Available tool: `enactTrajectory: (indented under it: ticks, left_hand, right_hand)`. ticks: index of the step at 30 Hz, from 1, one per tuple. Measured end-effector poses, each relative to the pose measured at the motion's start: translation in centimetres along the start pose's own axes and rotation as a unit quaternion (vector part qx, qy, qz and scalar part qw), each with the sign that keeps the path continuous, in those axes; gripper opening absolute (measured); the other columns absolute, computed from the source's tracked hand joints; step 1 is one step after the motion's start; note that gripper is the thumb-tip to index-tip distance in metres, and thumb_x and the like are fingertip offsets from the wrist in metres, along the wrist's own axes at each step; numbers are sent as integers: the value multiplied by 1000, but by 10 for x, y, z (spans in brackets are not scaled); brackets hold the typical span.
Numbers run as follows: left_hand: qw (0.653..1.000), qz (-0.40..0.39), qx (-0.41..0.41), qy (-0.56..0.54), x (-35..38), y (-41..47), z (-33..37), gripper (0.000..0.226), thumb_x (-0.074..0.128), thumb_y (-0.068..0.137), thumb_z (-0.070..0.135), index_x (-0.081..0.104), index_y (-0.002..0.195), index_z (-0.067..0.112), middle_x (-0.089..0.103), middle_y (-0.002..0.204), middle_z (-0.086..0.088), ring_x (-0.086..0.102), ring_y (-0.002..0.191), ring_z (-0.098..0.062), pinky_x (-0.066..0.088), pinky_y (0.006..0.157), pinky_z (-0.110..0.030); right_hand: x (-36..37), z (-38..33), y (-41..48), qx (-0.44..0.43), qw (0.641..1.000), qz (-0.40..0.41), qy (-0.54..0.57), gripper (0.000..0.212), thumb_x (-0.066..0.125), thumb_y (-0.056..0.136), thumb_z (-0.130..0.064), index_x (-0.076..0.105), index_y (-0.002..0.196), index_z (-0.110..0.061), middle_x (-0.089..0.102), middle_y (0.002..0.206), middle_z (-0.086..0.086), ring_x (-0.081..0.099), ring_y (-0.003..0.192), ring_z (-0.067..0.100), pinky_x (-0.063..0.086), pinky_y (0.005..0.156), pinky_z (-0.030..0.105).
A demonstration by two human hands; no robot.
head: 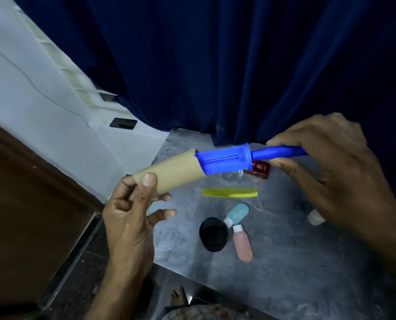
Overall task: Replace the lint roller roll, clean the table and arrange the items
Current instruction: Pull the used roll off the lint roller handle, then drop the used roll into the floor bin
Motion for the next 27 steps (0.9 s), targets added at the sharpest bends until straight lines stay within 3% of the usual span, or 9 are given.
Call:
enactTrajectory:
  ticks: [5, 8, 12, 18, 22, 27]
  left_hand:
    - [999, 40, -2, -8, -48, 20, 8, 52, 87, 68, 73, 81, 91, 27, 69, 84, -14, 64, 53, -18, 52, 42, -28]
    - [997, 76, -6, -27, -83, 32, 13, 57, 86, 69, 74, 82, 98, 26, 65, 77, -16, 60, 51, -18, 49, 42, -28]
    - [993, 113, 10, -44, -128, 40, 24, 53, 87, 73, 68, 79, 105, 26, 73, 91, -4, 64, 64, -13, 53, 47, -24]
    - [983, 173, 56, 6, -202, 38, 26, 36, 69, 97, 19, 70, 132, 24, 78, 113, 8, 76, 85, -8, 63, 60, -23]
    - [973, 226, 44, -4, -250, 38, 19, 41, 67, 97, 20, 69, 137, 26, 74, 121, 2, 68, 98, -11, 63, 63, -24]
    - [947, 314, 5, -64, -300, 39, 2, 37, 75, 90, 33, 71, 126, 25, 72, 114, -5, 76, 84, -10, 61, 61, -21]
  right_hand:
    - [32, -41, 33, -59, 996, 72, 2, 19, 65, 96, -21, 75, 106, -8, 69, 108, 8, 62, 110, 34, 37, 110, 58]
    - [63, -68, 56, -85, 993, 77, 35, 20, 64, 95, -19, 75, 105, -5, 67, 122, 11, 55, 128, 36, 37, 111, 54]
    - [112, -99, 84, -113, 990, 26, 86, 23, 56, 101, -22, 73, 108, -6, 58, 141, 9, 40, 144, 32, 24, 120, 32]
    - [188, -155, 109, -153, 973, -85, 147, 18, 53, 102, -20, 67, 107, -9, 49, 151, 5, 30, 153, 26, 28, 121, 41]
    - [233, -188, 118, -147, 964, -128, 182, 18, 53, 102, -18, 66, 108, -8, 49, 150, 6, 32, 151, 29, 28, 121, 40]
    - [288, -217, 128, -119, 956, -147, 225, 20, 55, 101, -17, 66, 110, -4, 51, 147, 9, 37, 147, 29, 23, 121, 28]
Point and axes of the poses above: each hand's wrist, its own y-axis towards the middle knuckle, its own x-axis out of the palm, z = x × y, the point moved 7 cm from there along y, towards the middle knuckle
